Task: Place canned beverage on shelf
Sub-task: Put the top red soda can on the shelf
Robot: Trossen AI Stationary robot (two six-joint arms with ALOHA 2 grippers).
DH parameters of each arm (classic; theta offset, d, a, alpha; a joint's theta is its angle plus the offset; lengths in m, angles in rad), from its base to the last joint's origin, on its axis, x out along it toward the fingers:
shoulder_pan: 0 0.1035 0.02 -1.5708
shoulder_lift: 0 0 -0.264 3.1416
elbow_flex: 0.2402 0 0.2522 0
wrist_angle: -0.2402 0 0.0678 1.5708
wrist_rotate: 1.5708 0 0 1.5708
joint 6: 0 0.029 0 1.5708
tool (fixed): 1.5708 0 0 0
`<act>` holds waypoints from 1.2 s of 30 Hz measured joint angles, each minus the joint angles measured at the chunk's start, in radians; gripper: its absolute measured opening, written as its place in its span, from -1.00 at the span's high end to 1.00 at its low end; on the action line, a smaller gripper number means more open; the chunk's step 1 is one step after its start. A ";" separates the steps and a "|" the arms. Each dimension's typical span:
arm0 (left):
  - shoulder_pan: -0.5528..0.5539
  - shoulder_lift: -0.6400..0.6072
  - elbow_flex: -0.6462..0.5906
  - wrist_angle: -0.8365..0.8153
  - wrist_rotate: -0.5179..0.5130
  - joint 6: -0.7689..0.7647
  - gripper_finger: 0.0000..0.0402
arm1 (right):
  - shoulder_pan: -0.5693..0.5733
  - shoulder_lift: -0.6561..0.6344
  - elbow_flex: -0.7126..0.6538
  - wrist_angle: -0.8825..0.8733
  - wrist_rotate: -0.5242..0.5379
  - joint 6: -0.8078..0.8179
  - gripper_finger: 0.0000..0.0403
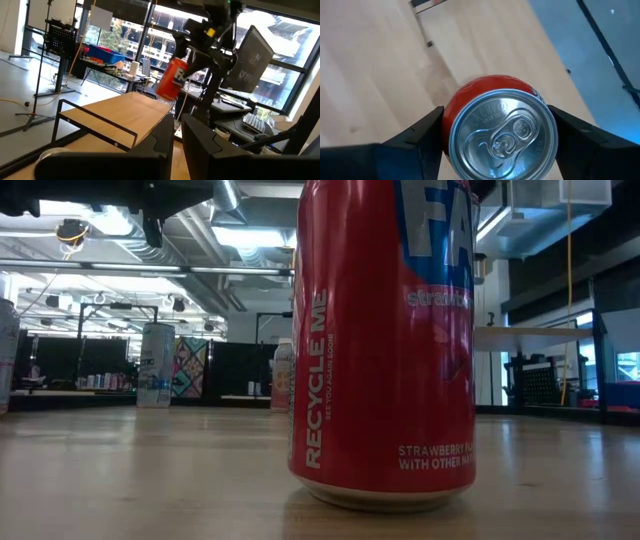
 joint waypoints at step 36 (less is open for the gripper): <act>0.000 0.000 0.000 -0.030 -0.001 0.001 0.84 | -0.567 -0.130 -0.097 -0.004 -0.069 -0.235 -0.36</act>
